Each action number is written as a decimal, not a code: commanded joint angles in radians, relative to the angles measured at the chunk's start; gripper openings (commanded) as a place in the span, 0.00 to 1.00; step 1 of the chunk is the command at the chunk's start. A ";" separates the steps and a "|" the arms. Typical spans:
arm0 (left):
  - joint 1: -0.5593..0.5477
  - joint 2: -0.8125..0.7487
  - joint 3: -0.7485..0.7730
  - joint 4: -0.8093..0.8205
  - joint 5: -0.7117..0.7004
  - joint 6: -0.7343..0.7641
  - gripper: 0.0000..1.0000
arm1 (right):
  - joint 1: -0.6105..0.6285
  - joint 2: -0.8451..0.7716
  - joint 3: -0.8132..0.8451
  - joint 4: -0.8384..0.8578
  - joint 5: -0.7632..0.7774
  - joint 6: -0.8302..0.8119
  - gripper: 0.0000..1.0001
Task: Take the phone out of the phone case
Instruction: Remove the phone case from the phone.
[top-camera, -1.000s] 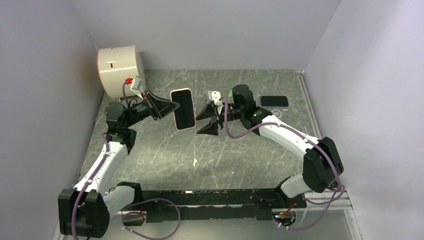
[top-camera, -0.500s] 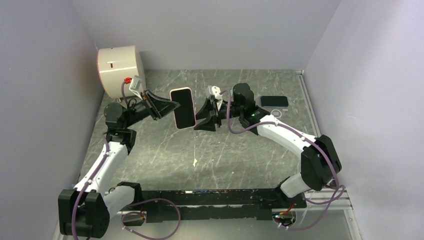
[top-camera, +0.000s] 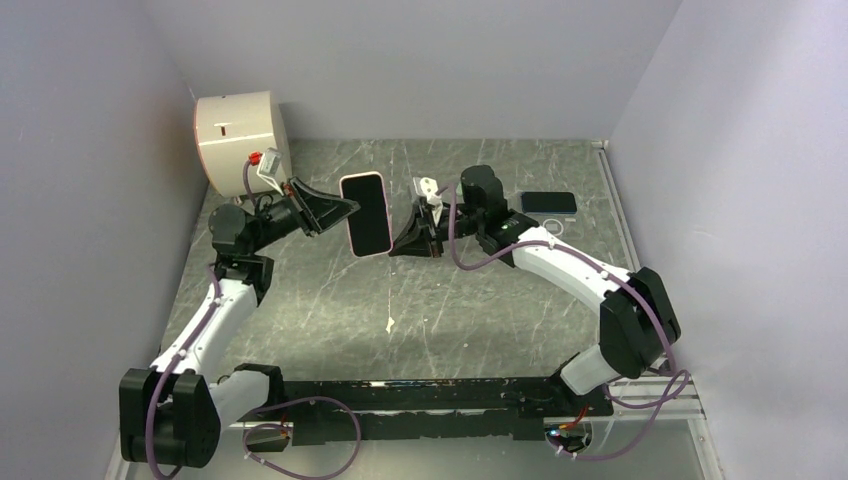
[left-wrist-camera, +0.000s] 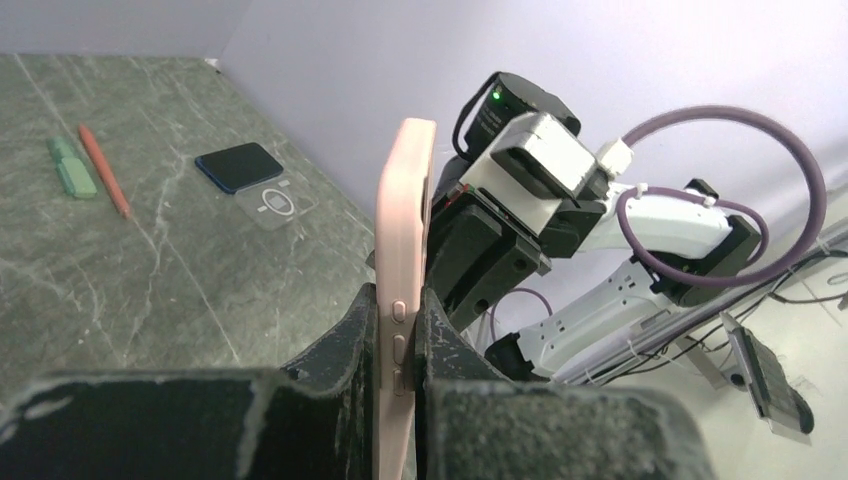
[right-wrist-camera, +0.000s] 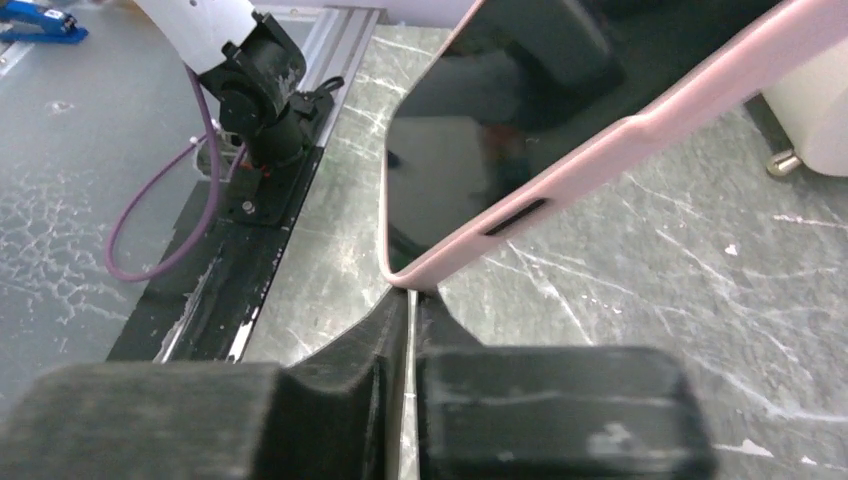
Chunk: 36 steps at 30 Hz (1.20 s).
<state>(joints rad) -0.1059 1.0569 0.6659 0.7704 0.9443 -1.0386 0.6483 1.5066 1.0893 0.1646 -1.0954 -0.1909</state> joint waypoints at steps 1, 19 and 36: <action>-0.002 0.018 0.032 0.073 0.001 -0.104 0.03 | 0.004 -0.002 0.062 -0.028 0.000 -0.167 0.03; -0.003 -0.041 0.001 0.011 -0.067 0.056 0.03 | 0.004 -0.037 0.012 0.079 -0.050 0.013 0.34; -0.003 -0.063 -0.020 0.147 -0.014 -0.001 0.03 | 0.003 -0.016 0.016 0.227 0.011 0.176 0.40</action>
<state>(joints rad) -0.1062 1.0286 0.6357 0.8284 0.9203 -1.0180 0.6479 1.5166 1.0794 0.3145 -1.0863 -0.0410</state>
